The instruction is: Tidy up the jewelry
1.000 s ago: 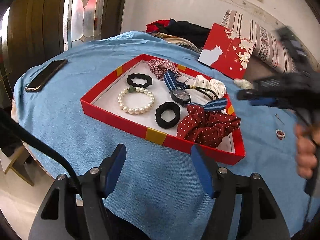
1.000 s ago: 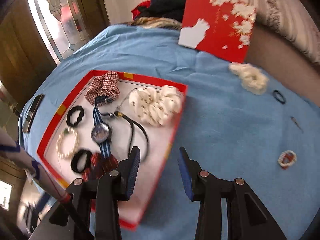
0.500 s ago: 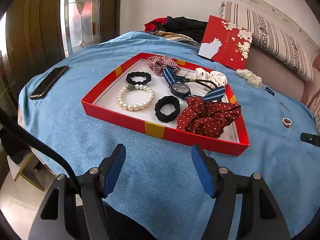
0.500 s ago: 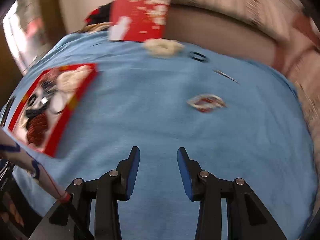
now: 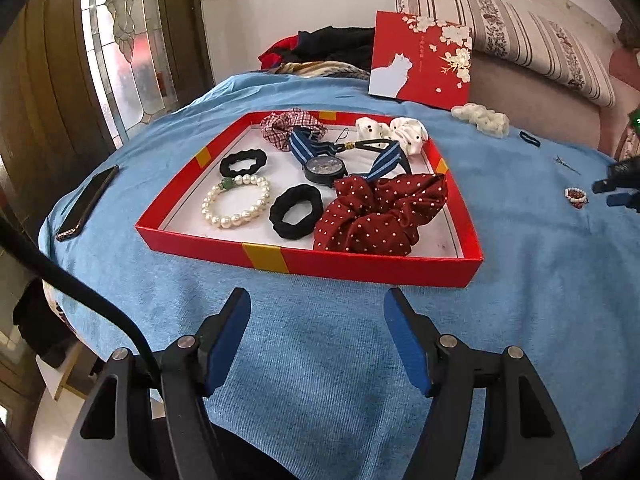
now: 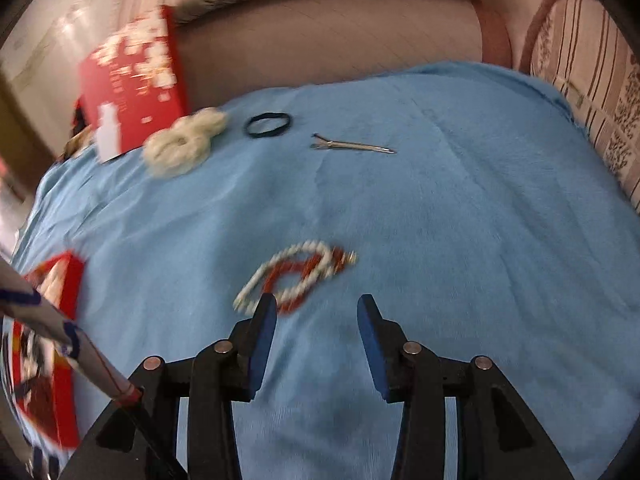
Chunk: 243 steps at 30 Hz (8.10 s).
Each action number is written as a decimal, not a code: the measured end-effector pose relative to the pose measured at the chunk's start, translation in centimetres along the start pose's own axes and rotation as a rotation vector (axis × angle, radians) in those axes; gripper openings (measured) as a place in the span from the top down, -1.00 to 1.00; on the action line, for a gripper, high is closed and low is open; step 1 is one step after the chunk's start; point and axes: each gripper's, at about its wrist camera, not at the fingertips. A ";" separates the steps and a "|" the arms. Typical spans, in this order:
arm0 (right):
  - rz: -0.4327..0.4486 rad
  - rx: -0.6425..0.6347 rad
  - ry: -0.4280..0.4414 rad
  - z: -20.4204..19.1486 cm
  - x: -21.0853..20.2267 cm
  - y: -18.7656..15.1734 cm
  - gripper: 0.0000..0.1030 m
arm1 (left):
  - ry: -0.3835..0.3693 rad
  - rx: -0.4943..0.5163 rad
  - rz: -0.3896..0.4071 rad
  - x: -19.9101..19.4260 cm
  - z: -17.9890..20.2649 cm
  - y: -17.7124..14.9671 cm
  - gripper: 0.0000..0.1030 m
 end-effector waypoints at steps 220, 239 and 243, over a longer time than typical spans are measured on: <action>0.206 -0.339 0.195 -10.4 -19.6 -14.3 -0.16 | 0.160 -0.138 0.194 -13.4 5.6 6.9 -1.00; 0.148 -0.489 0.188 -16.8 -17.5 -16.0 -0.24 | 0.174 -0.207 -0.005 -8.5 2.4 4.4 -1.00; 0.140 -0.507 0.185 -17.4 -17.1 -16.3 -0.26 | 0.171 -0.217 -0.026 -7.9 2.2 4.2 -1.00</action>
Point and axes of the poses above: each gripper's, at about its wrist camera, not at the fingertips, and x roughly the way its jaws point, z to its right, y to its top, and after that the axes turned 10 degrees about z, right-handed
